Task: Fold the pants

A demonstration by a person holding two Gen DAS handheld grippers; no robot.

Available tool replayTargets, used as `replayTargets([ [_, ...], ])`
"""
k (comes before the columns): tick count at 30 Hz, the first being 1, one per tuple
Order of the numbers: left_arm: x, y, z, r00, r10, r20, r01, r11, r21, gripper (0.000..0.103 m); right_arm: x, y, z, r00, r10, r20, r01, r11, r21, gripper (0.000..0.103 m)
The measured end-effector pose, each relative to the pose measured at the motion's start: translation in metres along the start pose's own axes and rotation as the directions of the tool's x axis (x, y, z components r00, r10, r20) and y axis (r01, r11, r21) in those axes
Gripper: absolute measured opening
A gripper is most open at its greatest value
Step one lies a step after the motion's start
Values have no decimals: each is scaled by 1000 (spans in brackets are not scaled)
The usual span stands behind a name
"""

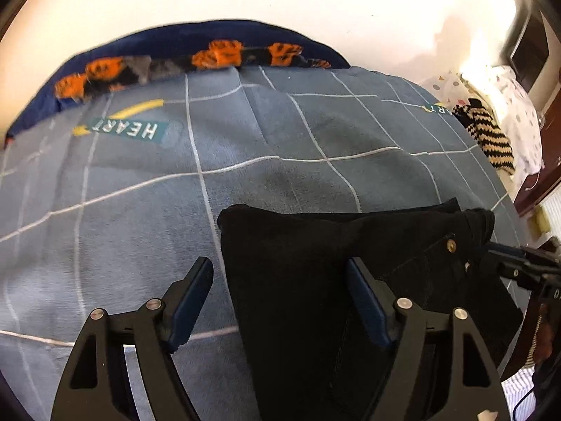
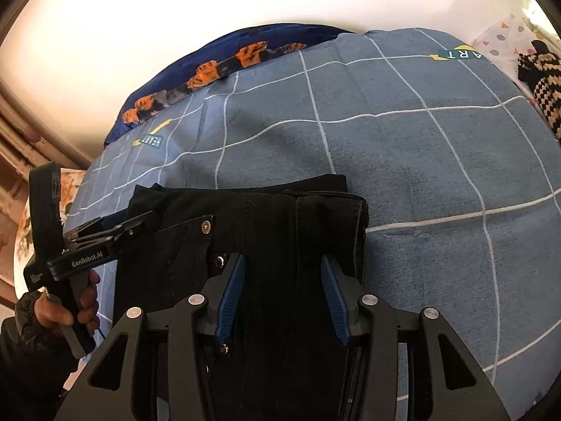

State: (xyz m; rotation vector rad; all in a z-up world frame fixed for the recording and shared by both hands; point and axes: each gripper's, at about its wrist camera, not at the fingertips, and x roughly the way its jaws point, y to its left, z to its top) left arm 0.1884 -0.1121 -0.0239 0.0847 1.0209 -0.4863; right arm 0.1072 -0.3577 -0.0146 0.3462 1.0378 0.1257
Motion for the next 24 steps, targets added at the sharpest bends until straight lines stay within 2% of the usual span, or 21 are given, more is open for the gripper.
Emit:
replayTargets([
  [4, -21, 3, -10, 999, -36, -6, 36, 999, -23, 74, -10, 1, -4, 1000, 17, 1, -17, 1000, -20, 47],
  [7, -30, 12, -20, 994, -105, -42, 102, 992, -76, 74, -14, -2, -10, 1000, 25, -4, -25, 999, -30, 50],
  [9, -34, 21, -30, 980, -187, -74, 176, 975, -137, 74, -17, -7, -14, 999, 48, -2, -48, 999, -15, 53],
  [11, -36, 34, -41, 956, -276, -95, 250, 942, -225, 73, -20, -14, -17, 996, 88, -7, -88, 996, 8, 55],
  [13, -38, 42, -50, 940, -327, -100, 288, 914, -285, 73, -23, -24, -20, 994, 112, 4, -112, 993, 33, 58],
  [15, -39, 48, -56, 929, -356, -102, 307, 893, -329, 73, -21, -36, -25, 986, 168, -20, -166, 984, 68, 65],
  [17, -37, 51, -60, 923, -369, -110, 309, 880, -361, 72, -16, -46, -30, 979, 199, -49, -194, 976, 97, 65],
  [20, -32, 53, -62, 911, -394, -119, 319, 860, -399, 72, -9, -57, -36, 956, 281, -84, -270, 955, 123, 65],
  [23, -22, 49, -63, 904, -401, -146, 314, 858, -407, 70, -1, -66, -38, 937, 332, -106, -316, 938, 146, 65],
  [24, -22, 48, -63, 908, -396, -138, 315, 861, -400, 70, -1, -69, -38, 930, 354, -98, -338, 929, 152, 65],
])
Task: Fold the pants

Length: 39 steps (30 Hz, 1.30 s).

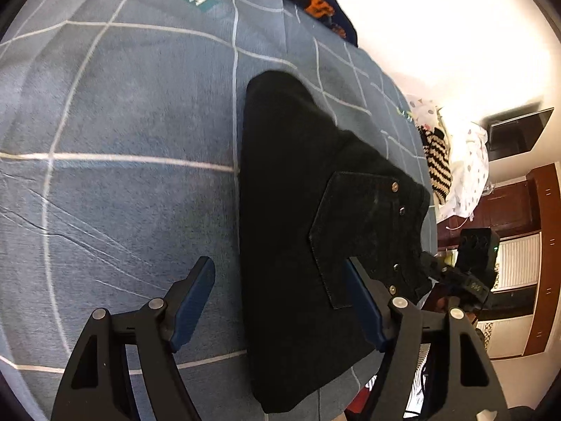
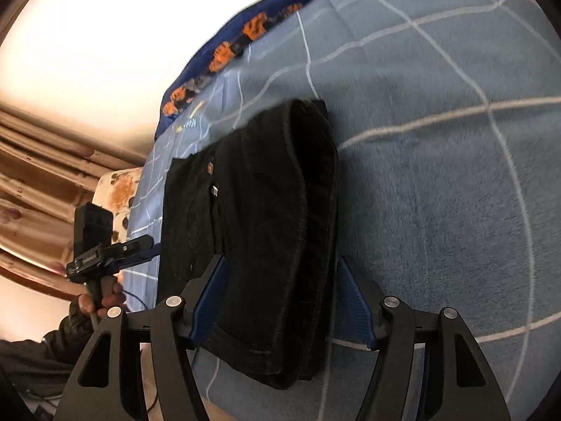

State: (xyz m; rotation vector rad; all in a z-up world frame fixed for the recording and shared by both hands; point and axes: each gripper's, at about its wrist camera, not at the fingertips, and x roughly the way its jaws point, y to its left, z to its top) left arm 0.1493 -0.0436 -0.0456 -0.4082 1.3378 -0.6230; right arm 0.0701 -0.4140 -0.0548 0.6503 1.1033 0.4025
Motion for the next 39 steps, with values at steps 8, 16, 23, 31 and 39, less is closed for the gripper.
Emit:
replayTargets([
  [8, 10, -7, 7, 1000, -7, -28, 7, 1000, 6, 52, 10, -12, 15, 992, 125, -18, -124, 992, 28, 58],
  [16, 15, -14, 12, 1000, 9, -9, -8, 999, 39, 52, 26, -12, 29, 984, 175, -22, -175, 985, 6, 51],
  [23, 14, -35, 3, 998, 55, 43, -61, 984, 168, 37, 20, 6, 21, 983, 182, -6, -182, 983, -36, 36],
  [31, 21, -29, 7, 996, 72, 50, -79, 988, 136, 51, 37, -4, 22, 986, 168, -14, -168, 986, 16, 42],
  [39, 6, -28, 10, 997, 13, 81, -22, 993, 120, 11, 24, 19, 15, 988, 142, 52, -145, 987, 67, 30],
])
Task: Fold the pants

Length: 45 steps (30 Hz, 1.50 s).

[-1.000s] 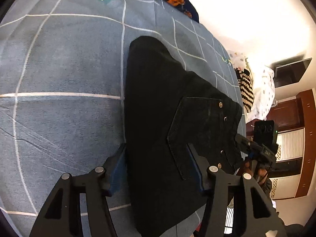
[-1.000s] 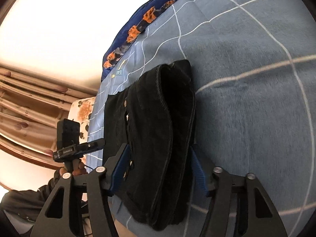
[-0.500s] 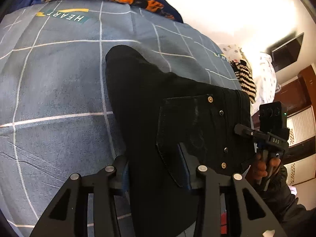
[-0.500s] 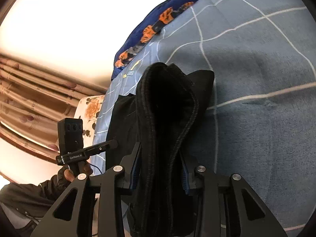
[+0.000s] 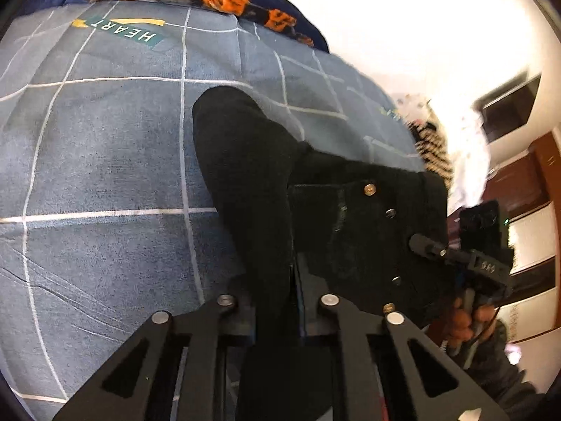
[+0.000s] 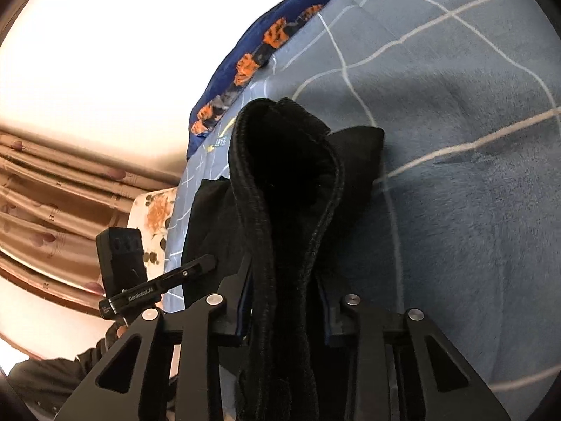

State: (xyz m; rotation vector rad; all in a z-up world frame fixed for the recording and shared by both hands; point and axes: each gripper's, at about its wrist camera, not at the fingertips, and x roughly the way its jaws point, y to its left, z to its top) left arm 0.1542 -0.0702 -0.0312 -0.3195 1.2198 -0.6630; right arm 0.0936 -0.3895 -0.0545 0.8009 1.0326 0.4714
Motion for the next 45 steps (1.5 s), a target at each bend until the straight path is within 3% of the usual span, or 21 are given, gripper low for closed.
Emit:
replayTargets([
  [6, -26, -16, -1, 998, -23, 53, 21, 999, 47, 10, -4, 44, -2, 1000, -13, 25, 14, 1000, -14, 29],
  [12, -79, -14, 4, 990, 3, 144, -17, 995, 95, 10, 7, 93, 3, 999, 29, 36, -26, 998, -66, 29],
  [23, -159, 59, 30, 953, 163, 254, -176, 984, 31, 11, 103, 170, 40, 992, 117, -45, -122, 983, -135, 29],
  [30, -175, 108, 46, 941, 211, 265, -209, 977, -36, 11, 174, 198, 61, 986, 116, -120, -134, 978, -159, 29],
  [35, -174, 135, 60, 943, 218, 252, -208, 976, -65, 11, 212, 200, 74, 982, 103, -160, -126, 982, -141, 29],
  [45, -169, 159, 84, 941, 232, 247, -218, 972, -84, 11, 248, 200, 95, 978, 95, -186, -121, 984, -133, 29],
])
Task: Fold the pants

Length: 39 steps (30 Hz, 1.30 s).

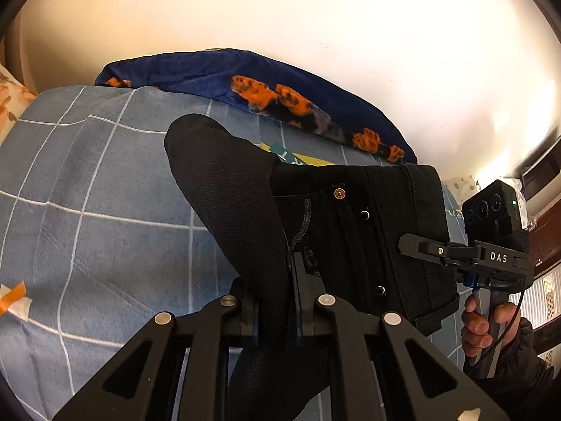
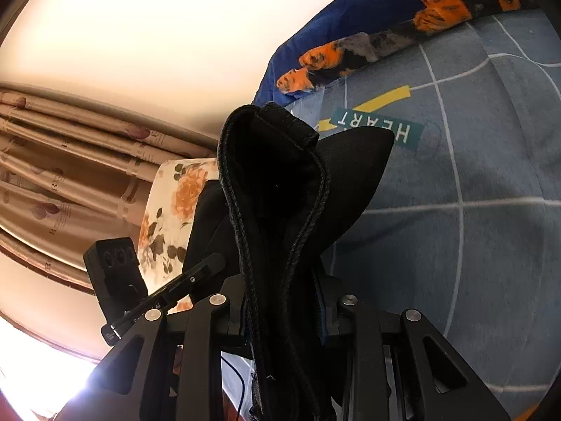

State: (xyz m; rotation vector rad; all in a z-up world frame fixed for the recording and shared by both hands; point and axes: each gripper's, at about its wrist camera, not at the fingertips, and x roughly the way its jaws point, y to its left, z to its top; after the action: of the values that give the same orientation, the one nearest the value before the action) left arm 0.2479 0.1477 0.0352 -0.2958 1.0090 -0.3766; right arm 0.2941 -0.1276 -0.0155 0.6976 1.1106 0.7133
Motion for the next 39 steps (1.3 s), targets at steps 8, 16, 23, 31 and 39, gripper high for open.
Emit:
replayTargets([
  [8, 34, 21, -5, 994, 106, -22, -106, 994, 36, 14, 18, -32, 11, 989, -145, -1, 145, 989, 6, 31],
  [16, 53, 35, -22, 977, 213, 3, -213, 974, 77, 44, 20, -39, 1, 953, -300, 38, 302, 947, -105, 45],
  [23, 47, 22, -35, 951, 306, 49, -309, 942, 133, 63, 14, -22, -13, 902, -424, 81, 431, 881, -195, 51],
  [31, 35, -2, -69, 926, 375, 49, -376, 898, 228, 73, -4, 0, -44, 856, -501, 129, 517, 828, -218, 52],
  [39, 7, -14, -96, 916, 395, 74, -402, 894, 199, 73, -22, 21, -73, 842, -514, 167, 540, 806, -243, 55],
])
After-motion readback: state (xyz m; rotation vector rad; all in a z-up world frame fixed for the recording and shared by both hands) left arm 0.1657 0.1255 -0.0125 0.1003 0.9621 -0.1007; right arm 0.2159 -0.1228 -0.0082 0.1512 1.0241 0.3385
